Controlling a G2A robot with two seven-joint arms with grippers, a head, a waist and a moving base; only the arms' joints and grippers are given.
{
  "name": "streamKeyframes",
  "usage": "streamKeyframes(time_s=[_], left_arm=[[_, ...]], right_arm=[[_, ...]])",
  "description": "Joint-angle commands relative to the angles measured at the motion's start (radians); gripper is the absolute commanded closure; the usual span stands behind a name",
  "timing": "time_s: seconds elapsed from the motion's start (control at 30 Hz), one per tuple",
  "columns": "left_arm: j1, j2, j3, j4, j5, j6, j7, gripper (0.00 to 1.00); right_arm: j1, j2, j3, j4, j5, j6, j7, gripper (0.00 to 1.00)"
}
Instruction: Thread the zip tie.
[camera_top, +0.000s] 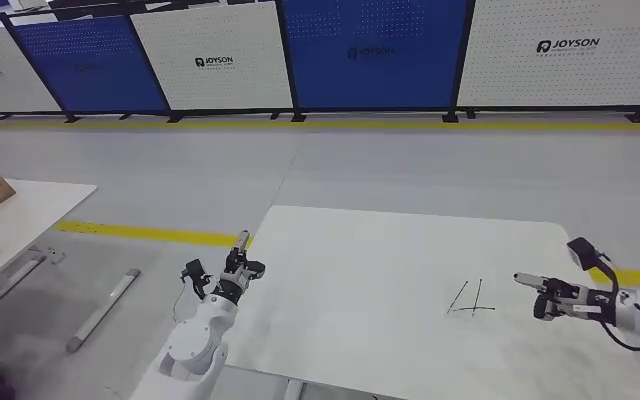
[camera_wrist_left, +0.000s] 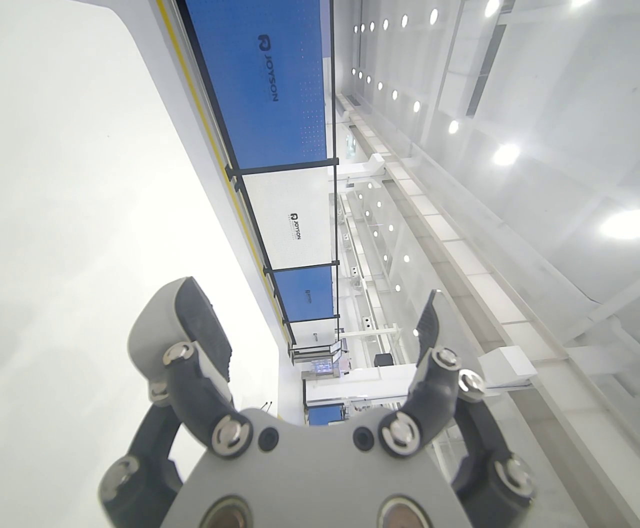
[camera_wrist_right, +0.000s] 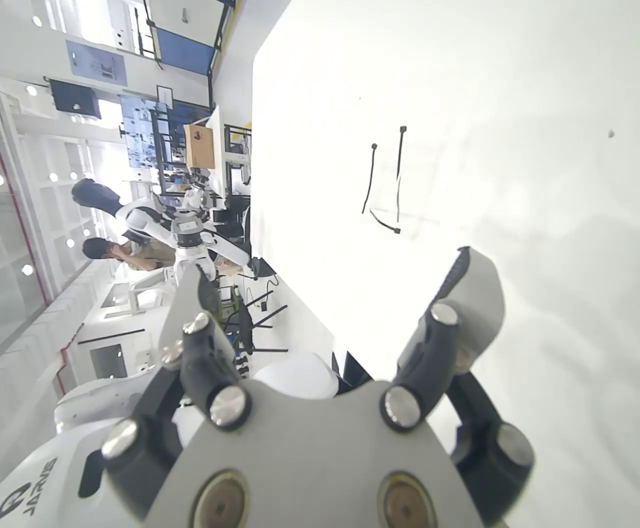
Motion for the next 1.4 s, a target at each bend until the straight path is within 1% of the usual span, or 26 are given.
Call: streamKeyframes(time_s=[0.0,0.03,0.1,0.17,0.2,0.63,0.67,0.7,0.73,0.77,0.8,0.83,0.9,0.97,1.0,1.03,1.1,1.13,1.37], left_arm=[[0.000,0.000,0.000,0.000,0.000,0.000,0.000,0.00],[0.000,0.000,0.000,0.000,0.000,0.000,0.000,0.00],[0.000,0.000,0.000,0.000,0.000,0.000,0.000,0.00],[0.000,0.000,0.000,0.000,0.000,0.000,0.000,0.00],[0.000,0.000,0.000,0.000,0.000,0.000,0.000,0.00],[0.000,0.000,0.000,0.000,0.000,0.000,0.000,0.00],[0.000,0.000,0.000,0.000,0.000,0.000,0.000,0.00],[0.000,0.000,0.000,0.000,0.000,0.000,0.000,0.00],[0.000,0.000,0.000,0.000,0.000,0.000,0.000,0.00],[0.000,0.000,0.000,0.000,0.000,0.000,0.000,0.00],[0.000,0.000,0.000,0.000,0.000,0.000,0.000,0.00],[0.000,0.000,0.000,0.000,0.000,0.000,0.000,0.00],[0.000,0.000,0.000,0.000,0.000,0.000,0.000,0.00],[0.000,0.000,0.000,0.000,0.000,0.000,0.000,0.00],[0.000,0.000,0.000,0.000,0.000,0.000,0.000,0.00],[0.000,0.000,0.000,0.000,0.000,0.000,0.000,0.00],[0.000,0.000,0.000,0.000,0.000,0.000,0.000,0.00],[0.000,0.000,0.000,0.000,0.000,0.000,0.000,0.00],[0.000,0.000,0.000,0.000,0.000,0.000,0.000,0.00]], right_arm=[[0.033,0.009,-0.071,0.046,0.017,-0.016,0.000,0.00],[0.052,0.013,-0.111,0.071,0.025,-0.027,0.000,0.00],[0.080,0.018,-0.163,0.106,0.039,-0.046,0.000,0.00],[0.111,0.022,-0.218,0.137,0.036,-0.083,0.000,0.00],[0.120,0.023,-0.232,0.145,0.033,-0.097,0.000,0.00],[0.120,0.023,-0.232,0.145,0.033,-0.097,0.000,0.00],[0.114,0.021,-0.237,0.139,0.053,-0.111,0.000,0.00],[0.103,0.019,-0.243,0.138,0.089,-0.136,0.000,0.00],[0.095,0.017,-0.252,0.154,0.143,-0.173,0.000,0.00],[0.097,0.018,-0.261,0.168,0.168,-0.191,0.000,0.00],[0.101,0.018,-0.272,0.181,0.191,-0.211,0.000,0.00],[0.105,0.019,-0.293,0.193,0.230,-0.245,0.000,0.00],[0.119,0.022,-0.321,0.232,0.287,-0.284,0.000,0.00],[0.138,0.026,-0.363,0.269,0.321,-0.332,0.000,0.00],[0.151,0.028,-0.379,0.292,0.320,-0.340,0.000,0.00],[0.164,0.028,-0.395,0.311,0.320,-0.340,0.000,0.00],[0.194,0.024,-0.433,0.357,0.314,-0.309,0.000,0.00],[0.205,0.021,-0.447,0.371,0.332,-0.290,0.000,0.00],[0.205,0.021,-0.447,0.371,0.332,-0.290,0.000,0.00]])
